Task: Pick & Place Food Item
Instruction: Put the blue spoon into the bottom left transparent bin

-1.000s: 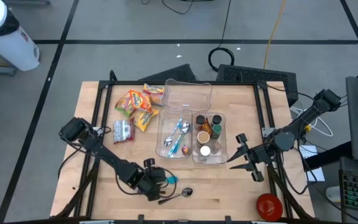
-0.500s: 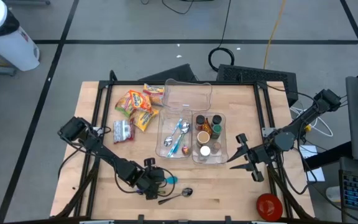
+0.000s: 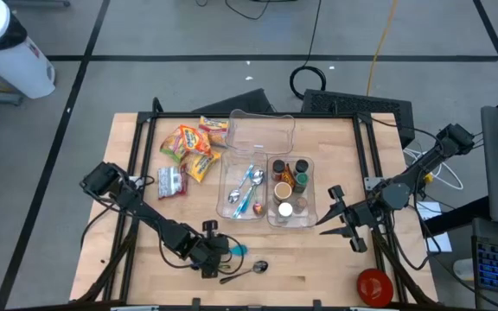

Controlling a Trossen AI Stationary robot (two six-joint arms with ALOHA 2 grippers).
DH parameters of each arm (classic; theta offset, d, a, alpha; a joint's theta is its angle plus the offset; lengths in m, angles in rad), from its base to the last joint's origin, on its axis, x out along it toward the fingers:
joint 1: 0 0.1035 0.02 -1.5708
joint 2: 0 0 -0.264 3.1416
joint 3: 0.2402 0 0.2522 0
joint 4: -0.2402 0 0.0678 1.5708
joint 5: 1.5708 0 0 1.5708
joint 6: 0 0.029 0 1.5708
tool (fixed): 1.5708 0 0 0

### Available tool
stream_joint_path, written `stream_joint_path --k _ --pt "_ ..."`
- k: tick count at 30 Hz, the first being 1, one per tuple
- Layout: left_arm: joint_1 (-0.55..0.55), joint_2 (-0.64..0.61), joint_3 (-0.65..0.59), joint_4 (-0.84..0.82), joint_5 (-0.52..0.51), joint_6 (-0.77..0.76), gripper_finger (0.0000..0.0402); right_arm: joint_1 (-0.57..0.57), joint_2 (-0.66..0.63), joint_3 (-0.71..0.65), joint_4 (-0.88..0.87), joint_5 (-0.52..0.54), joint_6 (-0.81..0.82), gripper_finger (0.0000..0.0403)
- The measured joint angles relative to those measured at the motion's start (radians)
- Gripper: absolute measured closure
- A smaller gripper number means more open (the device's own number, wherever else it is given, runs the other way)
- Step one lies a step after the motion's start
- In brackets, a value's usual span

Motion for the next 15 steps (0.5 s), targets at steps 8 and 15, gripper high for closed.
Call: stream_joint_path --k 8,15 --pt "0.002 -0.004 0.025 -0.010 -0.002 0.015 0.0371 0.000 0.000 0.000 0.000 0.000 0.000 0.0298" --pt "-0.002 -0.091 0.037 -0.009 -0.060 0.028 0.0381 0.000 0.000 0.000 0.000 0.001 0.000 0.0298"
